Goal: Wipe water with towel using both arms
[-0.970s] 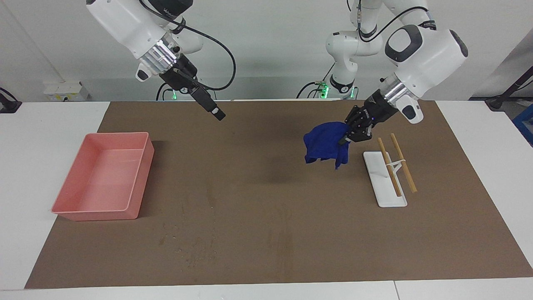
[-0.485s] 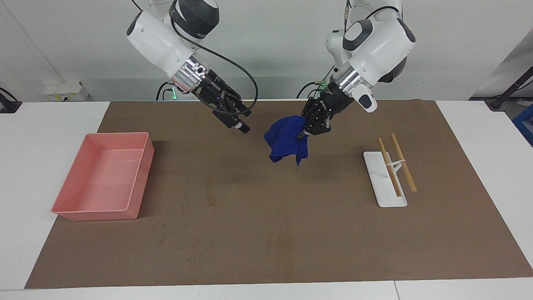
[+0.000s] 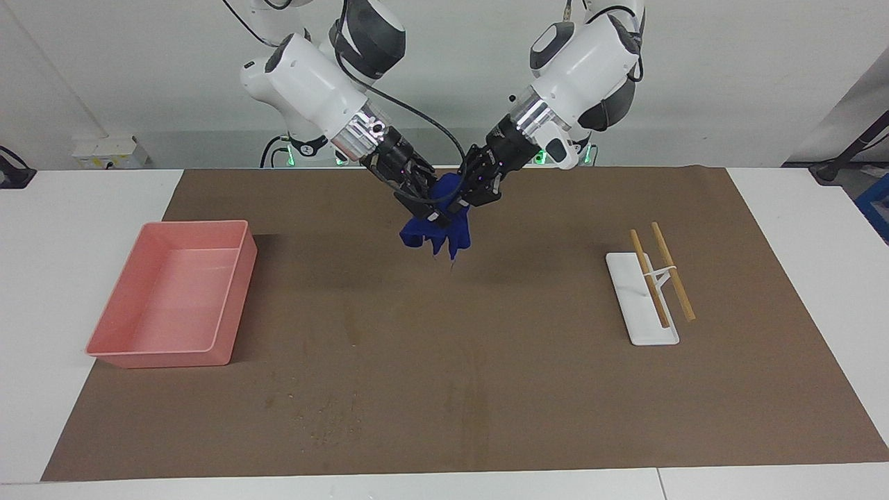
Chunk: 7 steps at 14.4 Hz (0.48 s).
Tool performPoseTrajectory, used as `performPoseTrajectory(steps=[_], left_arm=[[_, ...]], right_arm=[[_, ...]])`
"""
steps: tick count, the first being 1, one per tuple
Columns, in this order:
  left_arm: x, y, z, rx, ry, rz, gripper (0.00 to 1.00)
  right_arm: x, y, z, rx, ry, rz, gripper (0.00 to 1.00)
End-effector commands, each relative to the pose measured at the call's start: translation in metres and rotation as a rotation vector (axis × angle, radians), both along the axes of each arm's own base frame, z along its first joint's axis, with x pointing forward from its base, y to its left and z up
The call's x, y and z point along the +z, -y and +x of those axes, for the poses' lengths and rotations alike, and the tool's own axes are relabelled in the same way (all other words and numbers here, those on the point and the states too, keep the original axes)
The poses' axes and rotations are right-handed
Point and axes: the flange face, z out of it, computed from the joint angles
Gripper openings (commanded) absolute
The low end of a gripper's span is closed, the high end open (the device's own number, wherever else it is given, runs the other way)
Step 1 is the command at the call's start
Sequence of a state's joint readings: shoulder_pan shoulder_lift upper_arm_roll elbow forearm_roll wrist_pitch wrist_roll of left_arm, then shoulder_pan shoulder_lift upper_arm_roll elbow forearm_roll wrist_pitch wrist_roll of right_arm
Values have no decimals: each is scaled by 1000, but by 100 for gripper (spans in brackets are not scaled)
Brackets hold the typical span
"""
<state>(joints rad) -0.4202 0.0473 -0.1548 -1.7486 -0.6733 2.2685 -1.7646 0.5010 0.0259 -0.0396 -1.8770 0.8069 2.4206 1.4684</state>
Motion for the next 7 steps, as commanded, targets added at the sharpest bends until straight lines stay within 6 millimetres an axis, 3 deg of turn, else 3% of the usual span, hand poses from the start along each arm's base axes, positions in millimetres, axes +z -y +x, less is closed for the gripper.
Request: performPoseTrajectory(steps=[1, 2, 4, 7], left_arm=[[18, 3, -15, 8, -2, -41, 0], [21, 3, -16, 9, -15, -58, 0], [31, 2, -21, 11, -20, -89, 0], [42, -1, -24, 13, -13, -111, 0]], right_arm=[[-4, 4, 2, -4, 1, 10, 100], [-5, 3, 1, 0, 0, 9, 97], [-6, 5, 2, 3, -10, 8, 75], [-6, 8, 3, 5, -16, 8, 51]])
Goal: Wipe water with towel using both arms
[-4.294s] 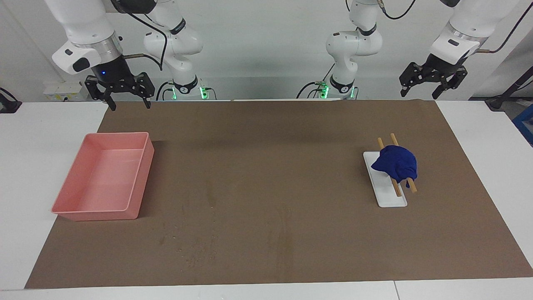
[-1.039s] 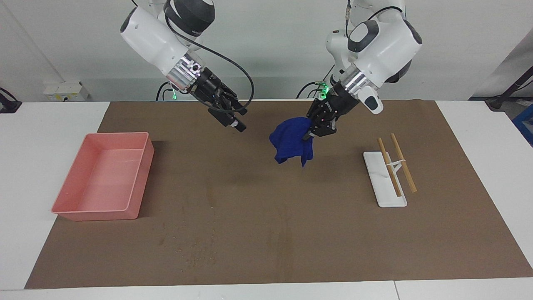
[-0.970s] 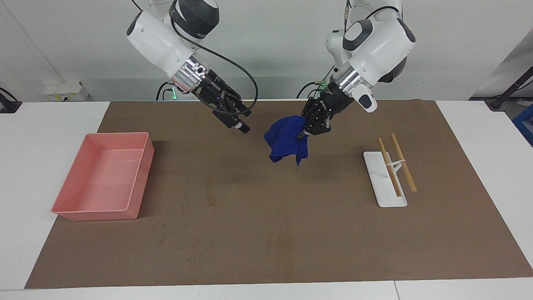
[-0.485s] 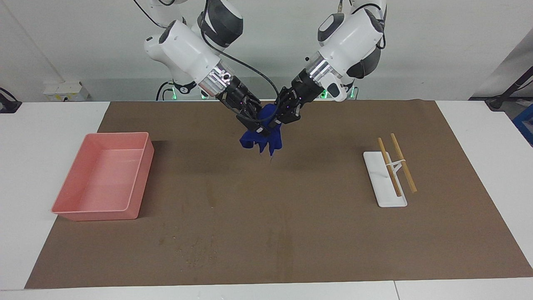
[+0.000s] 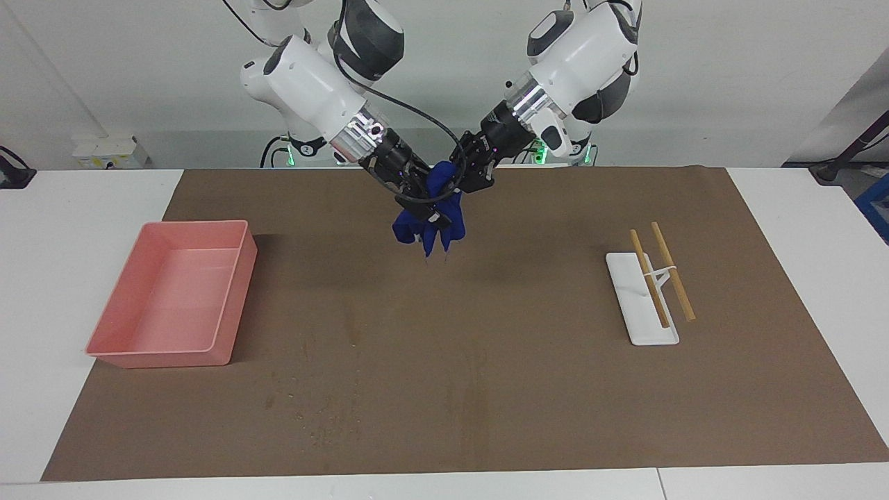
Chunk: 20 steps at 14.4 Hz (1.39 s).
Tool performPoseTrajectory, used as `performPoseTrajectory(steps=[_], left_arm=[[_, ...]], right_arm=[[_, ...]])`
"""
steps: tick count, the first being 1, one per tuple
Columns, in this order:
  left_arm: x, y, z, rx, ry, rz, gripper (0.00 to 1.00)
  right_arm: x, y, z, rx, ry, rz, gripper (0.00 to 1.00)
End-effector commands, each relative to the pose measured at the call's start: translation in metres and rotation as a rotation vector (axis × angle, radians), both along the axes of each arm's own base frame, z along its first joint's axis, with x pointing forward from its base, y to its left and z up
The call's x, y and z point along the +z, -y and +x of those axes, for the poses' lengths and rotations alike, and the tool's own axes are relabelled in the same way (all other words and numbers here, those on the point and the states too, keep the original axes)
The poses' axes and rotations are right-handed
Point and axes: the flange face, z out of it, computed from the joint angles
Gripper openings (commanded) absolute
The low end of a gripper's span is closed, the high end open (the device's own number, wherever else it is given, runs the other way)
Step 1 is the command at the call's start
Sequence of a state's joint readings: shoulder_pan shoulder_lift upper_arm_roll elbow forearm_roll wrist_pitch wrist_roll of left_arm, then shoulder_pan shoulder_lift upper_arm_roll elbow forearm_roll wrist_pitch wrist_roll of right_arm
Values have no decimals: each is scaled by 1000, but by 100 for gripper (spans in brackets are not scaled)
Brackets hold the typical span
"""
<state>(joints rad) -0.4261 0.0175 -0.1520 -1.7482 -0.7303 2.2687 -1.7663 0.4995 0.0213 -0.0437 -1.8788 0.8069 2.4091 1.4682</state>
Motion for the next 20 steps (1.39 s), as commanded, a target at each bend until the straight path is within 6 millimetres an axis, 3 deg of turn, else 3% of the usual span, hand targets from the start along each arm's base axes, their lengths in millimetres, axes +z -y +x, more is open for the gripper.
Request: performPoseTrajectory(steps=[1, 3, 5, 6, 7, 9, 11, 13, 16, 18, 20], left_arm=[[24, 0, -15, 5, -1, -54, 0], [24, 0, -16, 3, 8, -56, 0], [25, 0, -15, -2, 22, -46, 0], [27, -2, -13, -1, 30, -45, 30], [31, -3, -12, 4, 34, -50, 99], [33, -9, -8, 5, 57, -24, 100], [43, -17, -1, -44, 194, 126, 100], [36, -34, 10, -89, 296, 275, 100], [20, -97, 37, -177, 368, 383, 100], [11, -144, 51, -377, 459, 489, 100], [3, -174, 57, -576, 524, 633, 100]], right_arm=[[-8, 6, 3, 13, -20, 7, 38], [-7, 8, 3, 24, -12, 2, 0], [-5, 7, 4, 32, -5, 2, 0], [-5, 7, 3, 35, -2, 1, 0], [-5, 6, 3, 43, 1, -1, 0], [-5, 3, 1, 61, 10, -6, 0], [-5, 0, -3, 109, 20, -20, 0], [-11, -5, -15, 318, 67, -101, 0], [-27, 6, -26, 578, 197, -283, 0], [-58, 15, -35, 903, 335, -463, 0], [-88, 30, -36, 1105, 395, -547, 0]])
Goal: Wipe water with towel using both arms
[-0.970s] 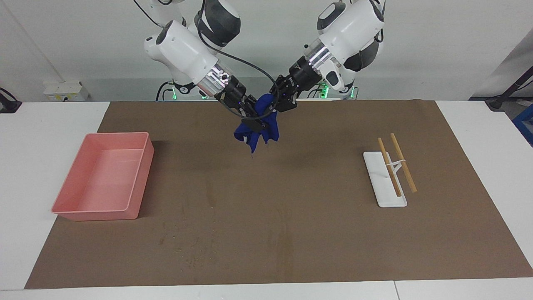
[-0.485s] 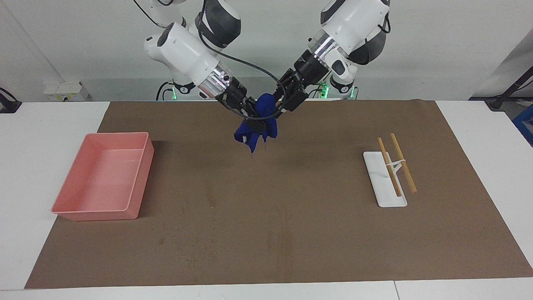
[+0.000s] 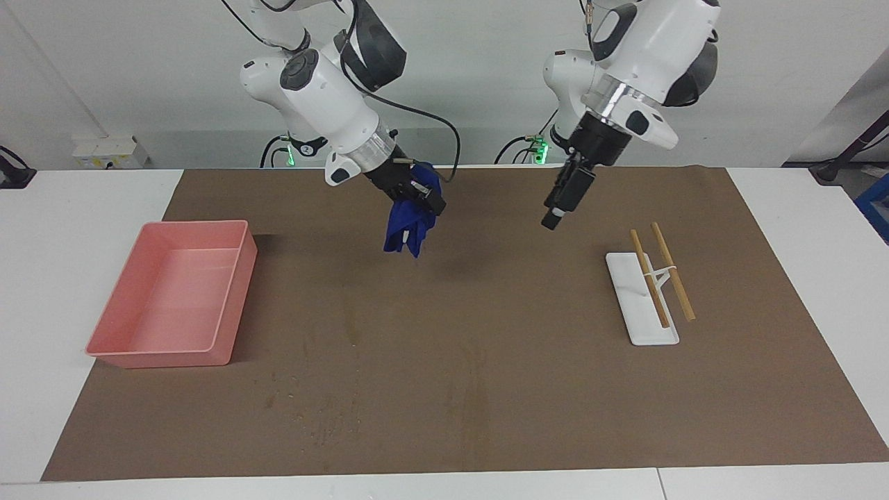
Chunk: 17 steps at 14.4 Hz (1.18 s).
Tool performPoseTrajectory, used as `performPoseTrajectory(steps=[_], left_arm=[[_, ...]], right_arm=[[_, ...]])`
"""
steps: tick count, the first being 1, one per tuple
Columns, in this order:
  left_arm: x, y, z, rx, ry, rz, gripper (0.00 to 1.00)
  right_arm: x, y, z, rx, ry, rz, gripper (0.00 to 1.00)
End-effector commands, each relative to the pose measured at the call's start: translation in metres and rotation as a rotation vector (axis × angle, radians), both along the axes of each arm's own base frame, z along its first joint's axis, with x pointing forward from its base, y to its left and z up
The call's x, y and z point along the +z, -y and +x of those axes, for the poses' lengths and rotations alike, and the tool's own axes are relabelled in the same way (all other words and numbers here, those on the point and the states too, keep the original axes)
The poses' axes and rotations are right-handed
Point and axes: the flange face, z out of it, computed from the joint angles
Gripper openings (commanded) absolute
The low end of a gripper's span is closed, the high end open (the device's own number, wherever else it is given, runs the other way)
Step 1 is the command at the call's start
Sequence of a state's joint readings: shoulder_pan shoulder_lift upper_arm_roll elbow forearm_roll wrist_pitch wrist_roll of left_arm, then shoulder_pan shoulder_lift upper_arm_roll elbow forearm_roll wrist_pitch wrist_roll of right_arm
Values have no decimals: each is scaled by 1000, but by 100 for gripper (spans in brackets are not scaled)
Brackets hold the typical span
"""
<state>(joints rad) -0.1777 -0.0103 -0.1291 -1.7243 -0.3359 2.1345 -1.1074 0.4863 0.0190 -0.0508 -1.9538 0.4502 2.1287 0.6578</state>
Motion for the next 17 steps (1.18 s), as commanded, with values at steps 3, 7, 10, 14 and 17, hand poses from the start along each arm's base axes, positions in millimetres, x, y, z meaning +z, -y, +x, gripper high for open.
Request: performPoseTrajectory(steps=[3, 7, 10, 14, 17], left_arm=[[-9, -66, -2, -496, 49, 432, 100], [-5, -129, -4, -876, 16, 553, 100], [-3, -150, -6, -992, -64, 587, 100], [-13, -153, -2, -1002, -100, 551, 100], [-17, -145, -7, -1008, -98, 557, 100]], right_arm=[[-62, 36, 4, 489, 143, -284, 0], [-127, 74, 15, 728, 234, -461, 0], [-178, 86, 9, 747, 258, -459, 0], [-217, 100, 39, 716, 335, -469, 0], [-227, 99, 74, 688, 367, -475, 0]])
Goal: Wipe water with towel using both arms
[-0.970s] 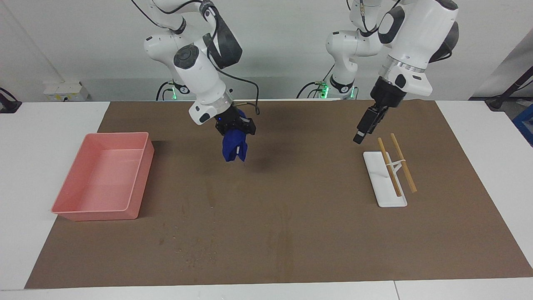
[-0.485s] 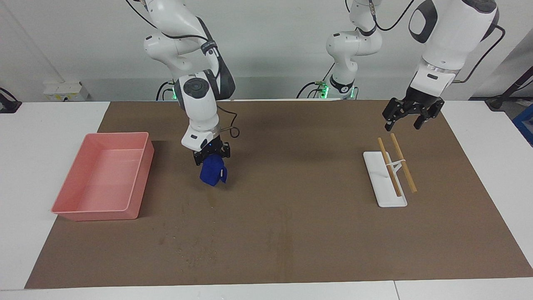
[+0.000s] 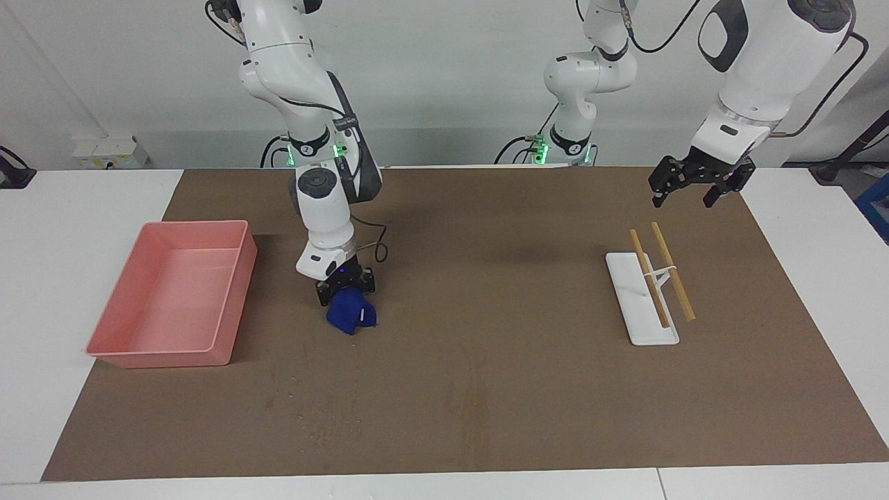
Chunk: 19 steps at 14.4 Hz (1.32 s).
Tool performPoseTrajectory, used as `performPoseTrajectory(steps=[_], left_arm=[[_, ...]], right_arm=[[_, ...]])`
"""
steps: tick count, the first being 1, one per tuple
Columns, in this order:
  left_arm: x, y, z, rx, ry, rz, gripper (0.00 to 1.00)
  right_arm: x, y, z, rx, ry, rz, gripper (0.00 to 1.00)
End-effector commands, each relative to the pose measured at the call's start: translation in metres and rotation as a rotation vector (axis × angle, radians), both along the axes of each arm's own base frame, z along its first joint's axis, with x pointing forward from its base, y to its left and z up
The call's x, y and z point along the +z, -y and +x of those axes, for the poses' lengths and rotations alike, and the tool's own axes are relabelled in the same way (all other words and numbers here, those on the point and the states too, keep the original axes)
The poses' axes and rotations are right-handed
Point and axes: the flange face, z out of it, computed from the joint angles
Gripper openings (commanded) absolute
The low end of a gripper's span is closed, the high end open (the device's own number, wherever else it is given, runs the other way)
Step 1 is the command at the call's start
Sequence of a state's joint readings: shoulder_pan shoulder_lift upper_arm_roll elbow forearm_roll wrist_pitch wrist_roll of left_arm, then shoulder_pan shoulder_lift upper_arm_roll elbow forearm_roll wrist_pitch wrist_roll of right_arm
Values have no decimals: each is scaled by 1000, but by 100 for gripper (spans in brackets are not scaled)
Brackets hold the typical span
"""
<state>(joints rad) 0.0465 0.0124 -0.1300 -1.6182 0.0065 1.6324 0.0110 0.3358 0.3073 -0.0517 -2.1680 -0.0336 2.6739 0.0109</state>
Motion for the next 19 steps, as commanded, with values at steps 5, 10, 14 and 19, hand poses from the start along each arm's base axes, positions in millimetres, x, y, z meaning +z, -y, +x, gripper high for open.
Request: performPoseTrajectory(steps=[5, 10, 14, 19], left_arm=[[33, 3, -10, -25, -27, 13, 100], [48, 3, -17, -26, -42, 4, 100], [53, 1, -22, -24, -18, 8, 100], [51, 0, -24, -16, -11, 7, 100]], right_arm=[[-25, -7, 85, 3, 82, 2, 0], [-26, 0, 125, -23, 135, 11, 0], [-22, -23, 126, -187, 107, 159, 0], [-41, -23, 101, -292, -83, 216, 0]])
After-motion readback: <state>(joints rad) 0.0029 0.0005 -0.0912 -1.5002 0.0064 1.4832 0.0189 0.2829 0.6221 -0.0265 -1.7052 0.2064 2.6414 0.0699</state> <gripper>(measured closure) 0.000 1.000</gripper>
